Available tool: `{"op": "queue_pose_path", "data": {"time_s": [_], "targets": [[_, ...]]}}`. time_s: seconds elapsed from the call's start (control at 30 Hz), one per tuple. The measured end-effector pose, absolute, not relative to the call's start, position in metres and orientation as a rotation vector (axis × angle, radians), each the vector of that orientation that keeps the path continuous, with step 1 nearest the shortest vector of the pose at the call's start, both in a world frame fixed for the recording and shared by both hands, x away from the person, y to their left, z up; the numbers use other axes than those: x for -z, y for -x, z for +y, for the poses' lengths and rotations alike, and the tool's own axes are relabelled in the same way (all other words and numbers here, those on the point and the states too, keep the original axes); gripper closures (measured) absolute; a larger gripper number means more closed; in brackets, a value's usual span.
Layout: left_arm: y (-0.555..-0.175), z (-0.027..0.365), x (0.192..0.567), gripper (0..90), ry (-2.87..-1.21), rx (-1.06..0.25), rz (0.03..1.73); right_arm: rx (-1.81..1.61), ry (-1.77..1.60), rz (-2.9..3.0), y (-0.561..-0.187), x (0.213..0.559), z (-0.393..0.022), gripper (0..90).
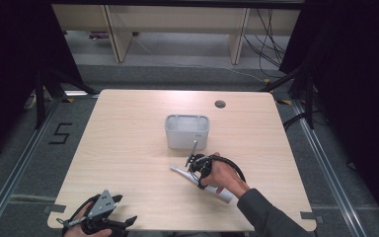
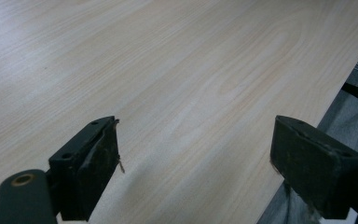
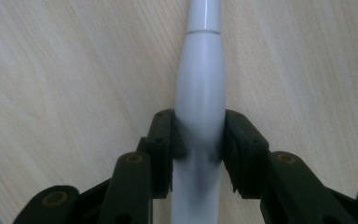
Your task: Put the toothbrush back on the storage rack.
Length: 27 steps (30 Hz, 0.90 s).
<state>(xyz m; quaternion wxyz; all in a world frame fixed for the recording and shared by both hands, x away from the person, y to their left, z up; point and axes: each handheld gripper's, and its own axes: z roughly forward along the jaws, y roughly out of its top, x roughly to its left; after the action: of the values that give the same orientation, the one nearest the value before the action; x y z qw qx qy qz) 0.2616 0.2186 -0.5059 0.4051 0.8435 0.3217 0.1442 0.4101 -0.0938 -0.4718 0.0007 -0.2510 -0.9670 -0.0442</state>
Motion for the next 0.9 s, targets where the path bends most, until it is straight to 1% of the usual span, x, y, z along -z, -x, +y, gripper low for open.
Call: {"op": "queue_pose_path", "data": {"time_s": [0.03, 0.1, 0.13, 0.27, 0.43, 0.53, 0.63, 0.9], "targets": [[-0.2637, 0.221, 0.5045, 14.7, -2.161, -0.39, 0.784, 0.13, 0.795, -3.031, -0.4107, 0.4725, -0.0924, 65.7], [-0.2633, 0.2212, 0.5047, 14.7, -2.164, -0.379, 0.783, 0.127, 0.783, -3.032, -0.4114, 0.4727, -0.092, 65.8], [-0.2615, 0.2189, 0.5057, 14.8, -2.128, -0.373, 0.811, 0.113, 0.787, -3.033, -0.4112, 0.4728, -0.0908, 65.8], [-0.2627, 0.2197, 0.5053, 14.7, -2.147, -0.375, 0.793, 0.096, 0.779, -3.033, -0.4112, 0.4735, -0.0895, 65.8], [-0.2616, 0.2185, 0.5057, 14.7, -2.134, -0.375, 0.811, 0.065, 0.77, -3.032, -0.4123, 0.475, -0.0882, 66.0], [-0.2601, 0.2161, 0.5072, 14.7, -2.096, -0.358, 0.833, 0.054, 0.757, -3.04, -0.4125, 0.475, -0.087, 66.2], [-0.2609, 0.218, 0.5062, 14.7, -2.125, -0.369, 0.828, 0.048, 0.742, -3.048, -0.4112, 0.4752, -0.0862, 66.4], [-0.2602, 0.2171, 0.5064, 14.7, -2.116, -0.363, 0.834, 0.073, 0.723, -3.063, -0.4102, 0.4753, -0.0883, 66.6]]}}
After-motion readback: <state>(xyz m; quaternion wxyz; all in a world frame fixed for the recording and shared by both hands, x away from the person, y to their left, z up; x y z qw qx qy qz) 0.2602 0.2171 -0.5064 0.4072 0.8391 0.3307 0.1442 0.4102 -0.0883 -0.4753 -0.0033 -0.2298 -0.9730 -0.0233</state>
